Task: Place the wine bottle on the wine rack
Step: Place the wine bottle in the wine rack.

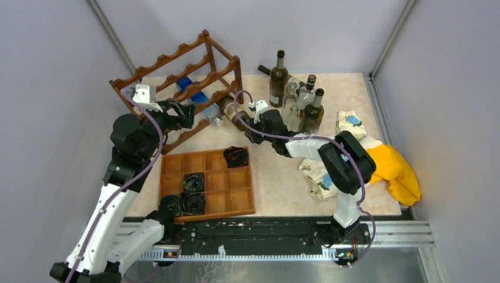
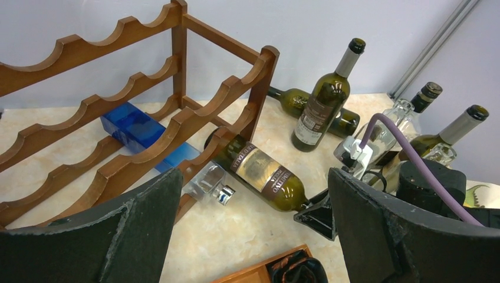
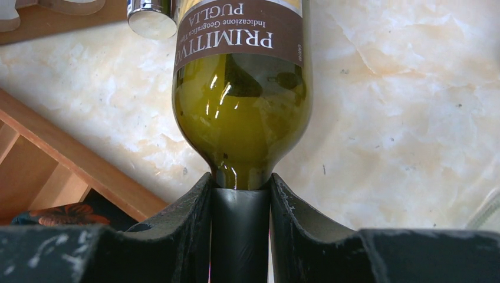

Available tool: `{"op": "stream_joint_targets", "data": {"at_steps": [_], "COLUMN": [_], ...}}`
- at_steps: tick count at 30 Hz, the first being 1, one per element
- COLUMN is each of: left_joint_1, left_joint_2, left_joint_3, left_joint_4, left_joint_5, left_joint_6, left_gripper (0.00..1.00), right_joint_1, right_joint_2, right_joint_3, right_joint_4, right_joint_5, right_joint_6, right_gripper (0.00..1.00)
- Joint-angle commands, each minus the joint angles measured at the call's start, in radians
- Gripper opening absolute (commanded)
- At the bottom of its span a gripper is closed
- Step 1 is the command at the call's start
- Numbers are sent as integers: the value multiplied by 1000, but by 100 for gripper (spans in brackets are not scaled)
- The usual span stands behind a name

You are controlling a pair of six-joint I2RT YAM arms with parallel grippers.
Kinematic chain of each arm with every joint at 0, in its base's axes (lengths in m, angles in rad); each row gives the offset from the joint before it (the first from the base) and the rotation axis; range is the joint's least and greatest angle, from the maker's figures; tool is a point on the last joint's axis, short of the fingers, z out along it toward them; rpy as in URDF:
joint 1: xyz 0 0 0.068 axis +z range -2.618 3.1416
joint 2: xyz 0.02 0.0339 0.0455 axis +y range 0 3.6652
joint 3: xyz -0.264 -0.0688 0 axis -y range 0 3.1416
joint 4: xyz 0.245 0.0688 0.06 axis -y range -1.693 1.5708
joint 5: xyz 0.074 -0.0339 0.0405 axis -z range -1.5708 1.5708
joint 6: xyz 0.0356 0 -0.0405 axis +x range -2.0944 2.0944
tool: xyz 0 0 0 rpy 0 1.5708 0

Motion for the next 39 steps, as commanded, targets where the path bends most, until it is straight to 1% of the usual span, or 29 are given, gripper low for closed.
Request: {"op": "stream_joint_targets", "data": {"at_steps": [1, 12, 29, 34, 39], "left_joint_1": [7, 7, 7, 7, 7], "left_joint_2": [18, 56, 104, 111, 118], "left_joint_3": [45, 59, 45, 43, 37], "left_joint_4": [39, 57, 113, 127, 129], "left_joint_5": [9, 18, -6, -19, -26], "left_joint_6": [29, 18, -24, -24, -24], "left_gripper": [98, 98, 98, 98, 98], "right_joint_1": [-12, -62, -91, -92, -87], "right_joint_2": [8, 135, 336, 363, 356], "right_joint_3": [96, 229, 498, 531, 518], "right_joint_4": [197, 203, 202, 199, 204], "right_joint_5": [-54, -153, -206, -188, -158], "right_joint_6": [-23, -57, -11, -1, -2], "right_gripper": [0, 0, 0, 0, 0]}}
